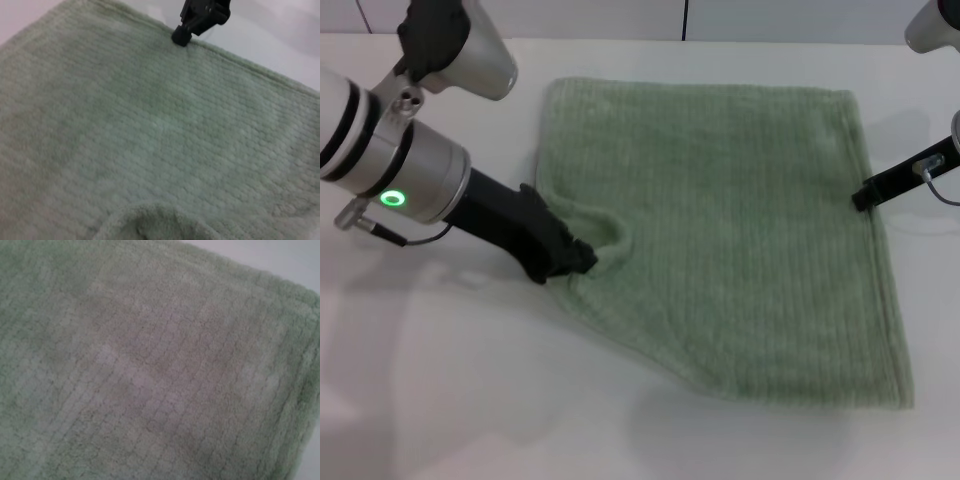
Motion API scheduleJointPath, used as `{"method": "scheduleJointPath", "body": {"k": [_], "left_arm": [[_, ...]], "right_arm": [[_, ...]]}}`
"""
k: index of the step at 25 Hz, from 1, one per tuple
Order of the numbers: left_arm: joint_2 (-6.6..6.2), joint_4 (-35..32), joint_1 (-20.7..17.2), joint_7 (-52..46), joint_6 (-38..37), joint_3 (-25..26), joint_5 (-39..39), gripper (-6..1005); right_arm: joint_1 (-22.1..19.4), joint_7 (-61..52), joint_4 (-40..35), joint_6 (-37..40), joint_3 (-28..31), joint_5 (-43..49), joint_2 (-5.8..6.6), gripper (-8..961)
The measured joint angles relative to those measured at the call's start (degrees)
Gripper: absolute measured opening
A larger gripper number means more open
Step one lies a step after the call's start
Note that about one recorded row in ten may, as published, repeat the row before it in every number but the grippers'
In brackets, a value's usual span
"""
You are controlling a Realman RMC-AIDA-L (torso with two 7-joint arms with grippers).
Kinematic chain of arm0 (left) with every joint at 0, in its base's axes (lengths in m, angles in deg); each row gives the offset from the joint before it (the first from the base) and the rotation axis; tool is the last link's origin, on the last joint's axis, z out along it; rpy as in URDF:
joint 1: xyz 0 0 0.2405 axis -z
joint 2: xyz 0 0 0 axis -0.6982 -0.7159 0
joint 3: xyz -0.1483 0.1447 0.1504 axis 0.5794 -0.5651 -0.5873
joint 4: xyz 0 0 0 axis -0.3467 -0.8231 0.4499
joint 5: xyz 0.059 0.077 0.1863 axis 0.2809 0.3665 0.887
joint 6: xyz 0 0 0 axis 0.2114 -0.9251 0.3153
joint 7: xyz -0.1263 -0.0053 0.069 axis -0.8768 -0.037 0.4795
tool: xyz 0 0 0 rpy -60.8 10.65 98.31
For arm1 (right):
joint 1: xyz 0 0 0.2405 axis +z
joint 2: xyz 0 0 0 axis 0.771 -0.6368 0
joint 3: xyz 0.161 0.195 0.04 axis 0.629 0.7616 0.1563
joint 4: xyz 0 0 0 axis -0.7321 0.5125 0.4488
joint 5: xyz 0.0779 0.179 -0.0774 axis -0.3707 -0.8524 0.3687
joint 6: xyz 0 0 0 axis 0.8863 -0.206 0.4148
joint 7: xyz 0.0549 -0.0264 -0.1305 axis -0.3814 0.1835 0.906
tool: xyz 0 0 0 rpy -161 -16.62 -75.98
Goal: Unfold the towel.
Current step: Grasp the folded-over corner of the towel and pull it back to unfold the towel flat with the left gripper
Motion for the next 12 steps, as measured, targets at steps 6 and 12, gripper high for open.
{"method": "scheduleJointPath", "body": {"k": [6,12], "left_arm": [[0.0,-1.0,-1.2,-0.3,-3.8,2.3,0.0,53],[0.0,-2.1,-2.1,0.4,-6.9,5.1,0.0,56]], "right_arm": [[0.2,0.0,0.0,0.3,0.0,0.0,0.05,-2],[0.5,0.0,0.0,0.4,0.0,0.0,0.08,-1]]}}
